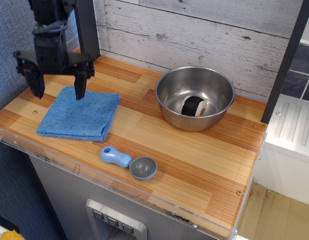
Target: PICK UPTHE TOWEL PUT ON THE ANOTHER SIDE OF THE TABLE
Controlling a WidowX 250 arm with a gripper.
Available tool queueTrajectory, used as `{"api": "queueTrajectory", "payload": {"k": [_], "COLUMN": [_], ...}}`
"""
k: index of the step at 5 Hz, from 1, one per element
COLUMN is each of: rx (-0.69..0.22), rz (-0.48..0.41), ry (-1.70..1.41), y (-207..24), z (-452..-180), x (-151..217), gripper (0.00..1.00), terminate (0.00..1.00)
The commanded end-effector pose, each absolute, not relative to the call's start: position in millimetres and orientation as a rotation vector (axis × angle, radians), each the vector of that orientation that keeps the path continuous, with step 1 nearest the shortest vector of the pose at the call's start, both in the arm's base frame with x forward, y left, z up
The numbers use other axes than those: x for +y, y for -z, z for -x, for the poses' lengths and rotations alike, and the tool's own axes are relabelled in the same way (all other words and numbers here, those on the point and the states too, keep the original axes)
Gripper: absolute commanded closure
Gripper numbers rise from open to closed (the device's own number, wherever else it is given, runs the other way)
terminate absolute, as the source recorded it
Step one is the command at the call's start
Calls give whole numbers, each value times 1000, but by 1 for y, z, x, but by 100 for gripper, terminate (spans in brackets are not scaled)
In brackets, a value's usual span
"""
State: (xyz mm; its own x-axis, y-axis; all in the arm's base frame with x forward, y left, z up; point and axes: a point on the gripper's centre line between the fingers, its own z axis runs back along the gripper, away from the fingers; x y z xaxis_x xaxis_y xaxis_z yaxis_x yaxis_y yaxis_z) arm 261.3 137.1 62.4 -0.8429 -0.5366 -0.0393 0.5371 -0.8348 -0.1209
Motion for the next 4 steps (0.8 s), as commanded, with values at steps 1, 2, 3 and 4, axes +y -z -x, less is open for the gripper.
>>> {"api": "queueTrajectory", "payload": {"k": [1,2,3,4], "rx": [182,179,138,116], "rz": [-37,-27,-17,-40], "ry": [2558,2562,2573,2584], "y": [-47,-37,-27,-19], "z": [-270,-271,-272,-281], "x": [141,145,147,135], "gripper": [0,0,0,0], "terminate": [0,0,0,0]}}
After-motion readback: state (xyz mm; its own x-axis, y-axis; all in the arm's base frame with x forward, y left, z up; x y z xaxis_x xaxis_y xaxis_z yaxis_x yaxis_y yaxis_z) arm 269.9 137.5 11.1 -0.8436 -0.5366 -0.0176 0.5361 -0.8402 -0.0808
